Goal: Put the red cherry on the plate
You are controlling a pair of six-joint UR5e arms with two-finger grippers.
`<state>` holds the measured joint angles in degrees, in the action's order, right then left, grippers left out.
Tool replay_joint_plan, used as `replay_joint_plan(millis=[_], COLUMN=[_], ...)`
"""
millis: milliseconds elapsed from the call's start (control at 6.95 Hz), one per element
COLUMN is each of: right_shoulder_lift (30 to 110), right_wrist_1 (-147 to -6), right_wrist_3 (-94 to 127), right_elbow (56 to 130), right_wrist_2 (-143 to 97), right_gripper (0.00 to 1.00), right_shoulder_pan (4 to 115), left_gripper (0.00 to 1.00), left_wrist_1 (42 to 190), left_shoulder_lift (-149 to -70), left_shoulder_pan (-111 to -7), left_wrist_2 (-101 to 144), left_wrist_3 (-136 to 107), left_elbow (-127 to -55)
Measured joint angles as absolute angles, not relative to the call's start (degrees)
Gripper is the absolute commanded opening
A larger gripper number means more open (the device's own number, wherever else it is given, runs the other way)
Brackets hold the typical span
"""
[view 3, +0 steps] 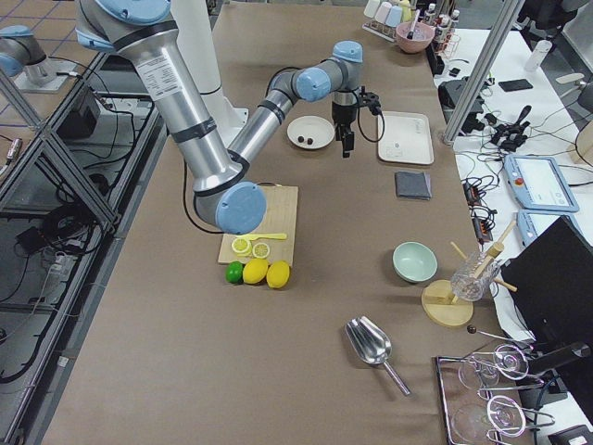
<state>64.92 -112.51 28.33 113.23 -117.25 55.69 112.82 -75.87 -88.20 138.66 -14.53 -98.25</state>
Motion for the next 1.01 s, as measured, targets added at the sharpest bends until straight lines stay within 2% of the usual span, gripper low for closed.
replay_joint_plan(millis=[432,1007], right_shoulder_lift=[78.28,90.05], right_wrist_1=[-112.61,-112.01], right_wrist_3=[3.56,-14.21], right_elbow=[112.53,113.27], right_wrist_2=[-121.94,-128.05], right_gripper=[1.0,1.0], right_shoulder_pan=[72.36,86.52], left_gripper=[0.98,0.98], left_wrist_1=[111.31,98.47], left_shoulder_lift=[-78.74,-86.26], left_shoulder_pan=[-86.8,-83.45], left_wrist_2=[140.78,140.49], left_wrist_3=[-11.53,-16.21], left_elbow=[-98.9,-105.37])
